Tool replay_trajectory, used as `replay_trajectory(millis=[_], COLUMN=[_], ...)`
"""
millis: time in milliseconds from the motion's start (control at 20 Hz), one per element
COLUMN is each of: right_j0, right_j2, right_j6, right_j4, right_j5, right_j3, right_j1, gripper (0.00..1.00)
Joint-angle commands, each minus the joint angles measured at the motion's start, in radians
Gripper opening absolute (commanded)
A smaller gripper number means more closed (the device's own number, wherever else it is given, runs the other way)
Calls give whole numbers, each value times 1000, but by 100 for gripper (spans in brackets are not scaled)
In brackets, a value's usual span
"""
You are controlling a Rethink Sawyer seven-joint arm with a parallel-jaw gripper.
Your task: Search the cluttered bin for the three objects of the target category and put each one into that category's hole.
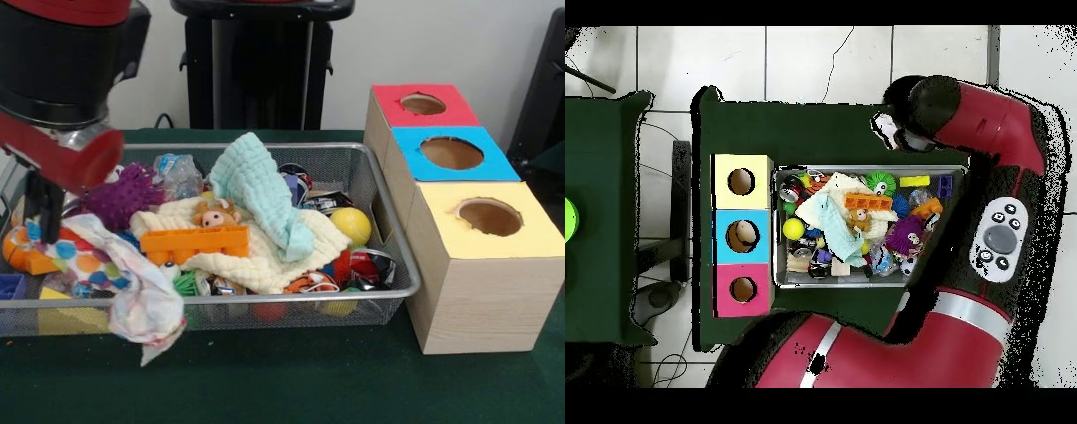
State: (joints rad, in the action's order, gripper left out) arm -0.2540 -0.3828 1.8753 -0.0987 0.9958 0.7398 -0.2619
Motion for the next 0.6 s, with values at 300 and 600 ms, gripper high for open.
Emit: replay_trajectory(millis=[300,600], right_j0=[52,61], right_j2=[38,30], right_j6=[354,357], right_j4=[-62,-75], right_j5=[-1,-2], right_j3=[100,95], right_j1=[59,66], gripper=[0,0])
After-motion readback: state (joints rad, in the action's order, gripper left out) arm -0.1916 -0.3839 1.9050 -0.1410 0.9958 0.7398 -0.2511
